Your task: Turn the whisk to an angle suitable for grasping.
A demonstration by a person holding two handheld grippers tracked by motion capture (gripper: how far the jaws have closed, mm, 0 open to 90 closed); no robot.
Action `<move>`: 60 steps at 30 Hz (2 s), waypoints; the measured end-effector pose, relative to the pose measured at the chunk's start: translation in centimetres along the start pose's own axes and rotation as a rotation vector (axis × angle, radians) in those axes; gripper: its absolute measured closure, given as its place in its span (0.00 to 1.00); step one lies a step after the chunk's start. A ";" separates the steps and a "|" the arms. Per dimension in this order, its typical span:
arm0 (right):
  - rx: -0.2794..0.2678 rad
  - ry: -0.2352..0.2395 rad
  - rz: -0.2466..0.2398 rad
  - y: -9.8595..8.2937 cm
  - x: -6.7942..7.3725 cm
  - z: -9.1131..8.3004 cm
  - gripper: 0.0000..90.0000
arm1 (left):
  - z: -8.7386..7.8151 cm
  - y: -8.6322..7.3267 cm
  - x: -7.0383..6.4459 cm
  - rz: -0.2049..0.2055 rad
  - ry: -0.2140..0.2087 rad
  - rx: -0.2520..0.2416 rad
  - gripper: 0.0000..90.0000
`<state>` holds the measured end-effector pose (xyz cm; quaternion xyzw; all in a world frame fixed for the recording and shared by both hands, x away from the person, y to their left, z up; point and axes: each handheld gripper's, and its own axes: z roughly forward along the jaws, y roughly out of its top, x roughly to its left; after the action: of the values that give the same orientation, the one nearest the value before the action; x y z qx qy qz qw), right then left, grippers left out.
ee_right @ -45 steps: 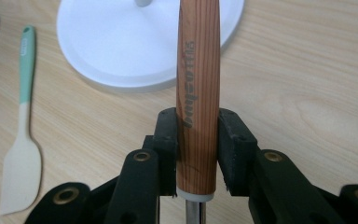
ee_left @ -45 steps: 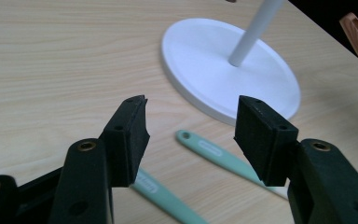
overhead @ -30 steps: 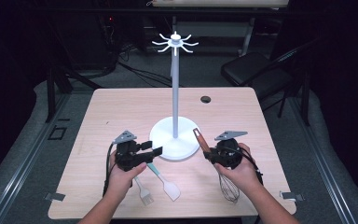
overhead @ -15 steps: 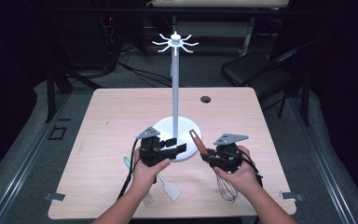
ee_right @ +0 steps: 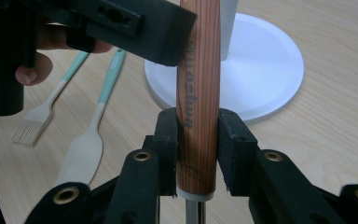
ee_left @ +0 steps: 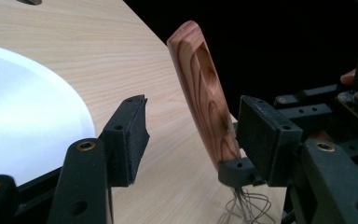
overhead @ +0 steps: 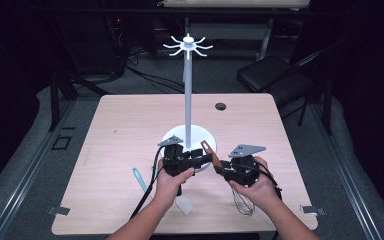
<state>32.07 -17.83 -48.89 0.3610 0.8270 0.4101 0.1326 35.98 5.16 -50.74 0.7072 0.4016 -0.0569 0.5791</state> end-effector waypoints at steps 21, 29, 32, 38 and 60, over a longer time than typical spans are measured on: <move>0.009 0.026 -0.029 -0.1 0.1 0.4 0.78 | 1.2 -0.2 -0.3 0.001 -0.009 0.003 0.68; 0.004 0.040 -0.021 -0.2 -0.1 0.4 0.74 | 1.1 -0.1 -0.2 -0.026 -0.029 -0.005 0.70; 0.018 0.043 -0.022 -0.4 -0.1 0.2 0.71 | 1.0 -0.1 -0.2 -0.023 -0.027 -0.008 0.70; 0.049 0.058 0.030 -1.6 -0.6 0.0 0.73 | 0.9 0.0 -0.2 -0.022 -0.023 -0.006 0.70; 0.052 0.078 0.066 -0.3 -0.2 0.0 0.80 | 1.5 -0.9 -0.9 -0.037 -0.078 0.021 0.69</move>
<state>32.05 -18.17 -49.14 0.3751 0.8295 0.4064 0.0776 35.35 3.39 -51.45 0.7030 0.3912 -0.0992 0.5856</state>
